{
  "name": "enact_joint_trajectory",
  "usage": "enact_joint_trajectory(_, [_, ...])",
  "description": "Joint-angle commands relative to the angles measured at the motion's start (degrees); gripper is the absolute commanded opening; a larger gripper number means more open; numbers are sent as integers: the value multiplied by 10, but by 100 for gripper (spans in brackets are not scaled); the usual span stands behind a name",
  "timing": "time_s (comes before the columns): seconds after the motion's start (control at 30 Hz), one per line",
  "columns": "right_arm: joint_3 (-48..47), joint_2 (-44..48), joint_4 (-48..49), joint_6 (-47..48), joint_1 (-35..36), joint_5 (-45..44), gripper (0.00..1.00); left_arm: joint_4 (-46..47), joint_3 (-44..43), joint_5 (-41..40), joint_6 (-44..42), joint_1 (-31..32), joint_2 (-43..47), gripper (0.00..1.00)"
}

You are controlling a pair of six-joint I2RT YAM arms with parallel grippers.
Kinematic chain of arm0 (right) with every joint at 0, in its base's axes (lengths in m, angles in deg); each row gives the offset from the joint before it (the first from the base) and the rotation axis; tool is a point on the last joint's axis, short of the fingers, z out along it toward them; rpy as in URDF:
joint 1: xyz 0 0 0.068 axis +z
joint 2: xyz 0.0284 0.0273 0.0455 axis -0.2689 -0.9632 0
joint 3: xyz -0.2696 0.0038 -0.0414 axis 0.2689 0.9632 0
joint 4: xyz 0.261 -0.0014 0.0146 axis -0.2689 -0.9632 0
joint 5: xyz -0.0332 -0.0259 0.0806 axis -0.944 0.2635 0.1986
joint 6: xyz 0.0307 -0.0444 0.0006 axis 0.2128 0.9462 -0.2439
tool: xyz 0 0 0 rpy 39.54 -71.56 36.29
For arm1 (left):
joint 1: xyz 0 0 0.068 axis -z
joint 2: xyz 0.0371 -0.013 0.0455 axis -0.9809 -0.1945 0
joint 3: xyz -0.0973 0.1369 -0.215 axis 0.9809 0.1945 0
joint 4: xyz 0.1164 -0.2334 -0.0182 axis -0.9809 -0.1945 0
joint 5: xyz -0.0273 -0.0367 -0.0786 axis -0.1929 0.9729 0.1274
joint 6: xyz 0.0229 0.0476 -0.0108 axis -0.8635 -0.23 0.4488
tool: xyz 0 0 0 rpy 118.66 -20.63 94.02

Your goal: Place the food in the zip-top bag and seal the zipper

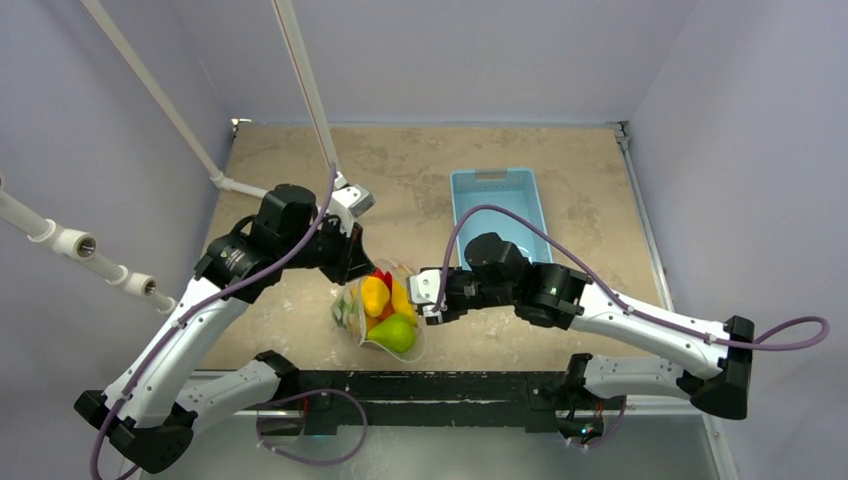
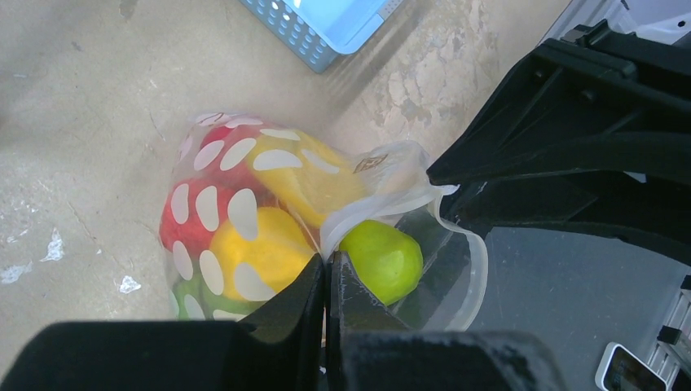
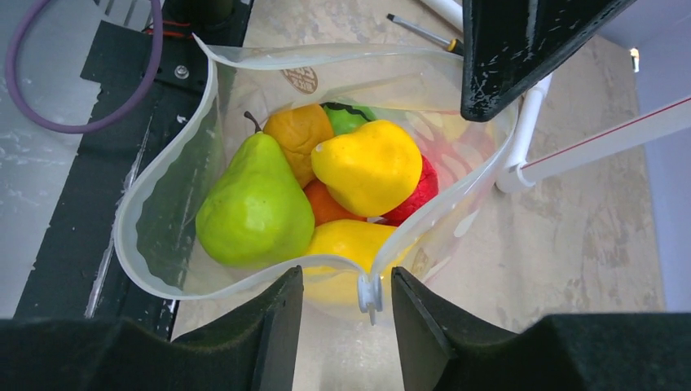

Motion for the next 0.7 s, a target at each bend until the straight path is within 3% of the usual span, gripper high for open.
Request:
enact_joint_trajectory(0.0, [2, -7, 4, 1, 7, -7, 44, 21, -3, 22, -11, 2, 5, 0])
enact_joint_trajectory(0.27, [-4, -12, 4, -4, 9, -28, 29, 22, 2, 30, -10, 1, 9, 0])
enact_joint_trajectory(0.47, [-14, -13, -1, -5, 9, -54, 0, 21, 3, 35, -10, 1, 17, 0])
enact_joint_trajectory(0.67, [-48, 8, 17, -20, 9, -59, 0, 16, 10, 30, -8, 2, 45, 0])
